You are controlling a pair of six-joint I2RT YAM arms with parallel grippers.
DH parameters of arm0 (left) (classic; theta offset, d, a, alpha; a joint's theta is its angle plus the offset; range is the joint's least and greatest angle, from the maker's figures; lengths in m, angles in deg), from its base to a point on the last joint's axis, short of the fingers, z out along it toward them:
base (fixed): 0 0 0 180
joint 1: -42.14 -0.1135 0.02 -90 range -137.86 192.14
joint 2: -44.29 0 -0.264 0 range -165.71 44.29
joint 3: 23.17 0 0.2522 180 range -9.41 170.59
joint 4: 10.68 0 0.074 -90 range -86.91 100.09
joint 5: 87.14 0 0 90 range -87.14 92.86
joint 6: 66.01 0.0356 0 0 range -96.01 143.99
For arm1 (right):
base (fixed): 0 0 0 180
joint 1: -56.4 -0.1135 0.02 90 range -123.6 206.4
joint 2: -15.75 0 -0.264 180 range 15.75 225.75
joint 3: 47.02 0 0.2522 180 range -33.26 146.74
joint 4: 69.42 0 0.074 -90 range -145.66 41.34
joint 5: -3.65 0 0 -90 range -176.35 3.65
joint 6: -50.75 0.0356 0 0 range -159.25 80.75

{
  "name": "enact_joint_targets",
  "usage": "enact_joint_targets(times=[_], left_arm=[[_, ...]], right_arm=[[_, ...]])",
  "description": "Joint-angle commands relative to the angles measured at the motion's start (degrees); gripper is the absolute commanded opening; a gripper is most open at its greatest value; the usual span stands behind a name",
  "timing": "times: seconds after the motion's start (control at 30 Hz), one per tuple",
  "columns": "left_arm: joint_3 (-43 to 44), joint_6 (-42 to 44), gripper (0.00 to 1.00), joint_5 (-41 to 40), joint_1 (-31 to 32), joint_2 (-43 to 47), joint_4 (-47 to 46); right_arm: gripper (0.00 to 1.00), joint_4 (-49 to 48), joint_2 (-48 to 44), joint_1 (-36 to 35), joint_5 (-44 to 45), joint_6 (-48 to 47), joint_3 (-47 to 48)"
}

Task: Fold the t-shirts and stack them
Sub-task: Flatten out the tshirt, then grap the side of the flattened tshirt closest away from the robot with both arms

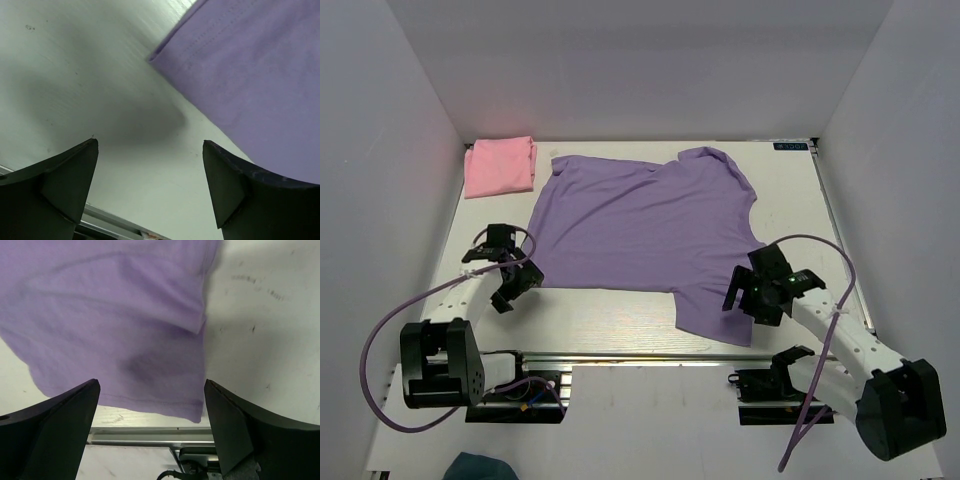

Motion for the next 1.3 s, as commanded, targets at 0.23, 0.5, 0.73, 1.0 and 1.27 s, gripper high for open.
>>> enact_joint_targets(times=[0.23,0.5,0.73,1.0,1.27], left_arm=[[0.0,0.2,0.89,-5.8,-0.4,-2.2,-13.8],[-3.0,2.0,0.13,0.0,0.2,-12.3,-22.1],[-3.8,2.5,0.00,-1.5,0.2,-12.7,-22.1],[-5.7,4.5,0.00,-1.5,0.2,-5.0,-22.1],[-6.2,4.5,0.00,-1.0,0.2,-2.3,-21.0]], right_arm=[[0.90,1.7,2.4,-6.8,2.0,4.1,0.8],[0.90,4.3,3.1,-10.0,3.3,5.7,2.0],[0.90,6.9,5.6,-13.2,1.9,5.7,3.3],[0.90,7.4,7.5,-18.8,0.8,6.1,3.1],[0.87,-2.5,13.5,-20.4,3.9,6.1,-1.2]])
